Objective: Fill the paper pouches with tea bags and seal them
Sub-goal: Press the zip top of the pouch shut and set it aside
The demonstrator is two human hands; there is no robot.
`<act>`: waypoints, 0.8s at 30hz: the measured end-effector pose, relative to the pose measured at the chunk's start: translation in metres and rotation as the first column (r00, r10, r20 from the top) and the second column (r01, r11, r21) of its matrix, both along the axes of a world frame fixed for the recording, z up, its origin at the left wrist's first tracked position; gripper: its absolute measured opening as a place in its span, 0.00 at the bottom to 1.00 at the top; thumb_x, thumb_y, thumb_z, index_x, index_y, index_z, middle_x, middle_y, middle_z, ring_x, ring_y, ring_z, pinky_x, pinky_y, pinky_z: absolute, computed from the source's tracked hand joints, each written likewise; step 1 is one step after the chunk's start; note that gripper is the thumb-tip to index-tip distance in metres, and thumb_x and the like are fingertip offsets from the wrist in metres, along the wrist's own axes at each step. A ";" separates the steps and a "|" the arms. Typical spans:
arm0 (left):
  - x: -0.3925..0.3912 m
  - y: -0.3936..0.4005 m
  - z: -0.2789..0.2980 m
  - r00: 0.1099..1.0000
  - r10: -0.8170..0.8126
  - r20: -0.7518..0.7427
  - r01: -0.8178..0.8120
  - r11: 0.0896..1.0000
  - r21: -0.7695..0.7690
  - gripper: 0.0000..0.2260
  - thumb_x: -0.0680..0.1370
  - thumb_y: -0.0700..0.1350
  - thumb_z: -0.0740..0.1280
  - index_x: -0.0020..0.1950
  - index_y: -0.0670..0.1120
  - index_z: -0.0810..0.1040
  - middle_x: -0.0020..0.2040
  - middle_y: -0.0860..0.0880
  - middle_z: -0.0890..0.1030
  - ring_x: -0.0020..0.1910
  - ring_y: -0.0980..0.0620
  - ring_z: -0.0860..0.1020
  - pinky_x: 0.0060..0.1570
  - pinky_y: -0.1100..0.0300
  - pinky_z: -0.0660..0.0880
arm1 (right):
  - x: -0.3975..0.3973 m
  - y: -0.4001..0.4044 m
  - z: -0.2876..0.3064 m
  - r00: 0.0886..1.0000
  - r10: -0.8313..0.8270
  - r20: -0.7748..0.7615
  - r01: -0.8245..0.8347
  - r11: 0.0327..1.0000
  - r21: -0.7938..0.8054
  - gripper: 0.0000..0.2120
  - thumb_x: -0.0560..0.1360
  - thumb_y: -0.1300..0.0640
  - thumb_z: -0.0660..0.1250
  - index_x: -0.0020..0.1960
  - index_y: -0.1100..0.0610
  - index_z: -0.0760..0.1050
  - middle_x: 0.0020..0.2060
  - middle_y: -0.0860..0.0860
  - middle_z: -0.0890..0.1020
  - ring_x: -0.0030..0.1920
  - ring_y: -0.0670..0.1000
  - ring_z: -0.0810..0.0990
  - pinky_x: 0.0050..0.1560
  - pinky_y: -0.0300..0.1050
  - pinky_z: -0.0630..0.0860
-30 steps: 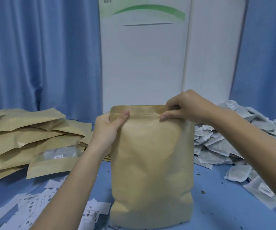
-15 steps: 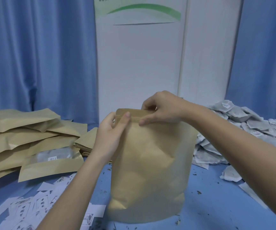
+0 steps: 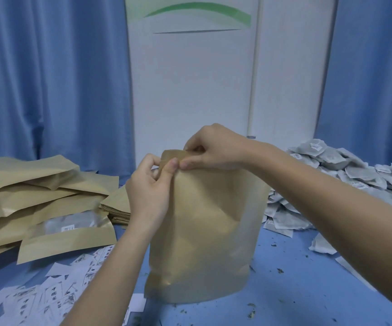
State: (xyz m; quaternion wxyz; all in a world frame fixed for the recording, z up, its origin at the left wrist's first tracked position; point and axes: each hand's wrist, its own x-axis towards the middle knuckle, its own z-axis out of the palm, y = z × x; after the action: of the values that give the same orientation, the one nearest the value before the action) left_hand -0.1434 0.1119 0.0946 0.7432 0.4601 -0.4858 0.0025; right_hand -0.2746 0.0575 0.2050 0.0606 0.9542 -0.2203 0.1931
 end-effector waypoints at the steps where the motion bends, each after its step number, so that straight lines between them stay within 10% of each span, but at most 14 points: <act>1: 0.001 0.001 -0.001 1.000 -0.016 -0.025 0.016 1.000 -0.009 0.13 0.74 0.54 0.68 0.35 0.50 0.69 0.25 0.48 0.70 0.28 0.53 0.62 0.32 0.58 0.59 | -0.004 -0.002 0.001 1.000 -0.014 -0.026 0.015 1.000 0.021 0.13 0.72 0.45 0.69 0.34 0.52 0.76 0.28 0.47 0.76 0.31 0.43 0.72 0.33 0.38 0.67; 8: 0.004 0.003 -0.006 0.979 -0.137 -0.151 0.138 0.990 -0.009 0.12 0.71 0.56 0.69 0.33 0.52 0.71 0.26 0.52 0.72 0.27 0.55 0.64 0.32 0.57 0.61 | -0.005 -0.013 -0.008 0.999 -0.011 -0.037 0.009 0.999 -0.054 0.20 0.73 0.48 0.69 0.30 0.55 0.63 0.25 0.49 0.66 0.29 0.48 0.64 0.34 0.44 0.61; 13: 0.015 0.005 -0.009 0.977 -0.099 -0.189 0.096 0.995 -0.025 0.13 0.70 0.58 0.67 0.35 0.51 0.70 0.31 0.44 0.71 0.31 0.52 0.65 0.33 0.57 0.62 | -0.026 -0.025 -0.009 0.999 -0.021 -0.041 0.024 0.997 0.068 0.19 0.68 0.39 0.70 0.54 0.48 0.76 0.45 0.40 0.77 0.44 0.38 0.73 0.43 0.28 0.68; 24: 0.029 0.002 -0.022 0.948 -0.153 -0.279 0.147 0.988 -0.039 0.09 0.75 0.50 0.67 0.40 0.46 0.75 0.29 0.53 0.80 0.30 0.58 0.75 0.32 0.65 0.72 | -0.037 -0.042 -0.032 0.974 -0.081 0.211 0.100 0.992 -0.082 0.22 0.66 0.36 0.67 0.27 0.46 0.59 0.21 0.46 0.64 0.26 0.42 0.67 0.30 0.33 0.61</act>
State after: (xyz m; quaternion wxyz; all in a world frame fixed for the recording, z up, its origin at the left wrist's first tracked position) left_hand -0.1141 0.1138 0.0730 0.8068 0.4108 -0.4087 -0.1151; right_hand -0.3116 0.0153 0.1729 0.0898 0.9140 -0.2596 0.2985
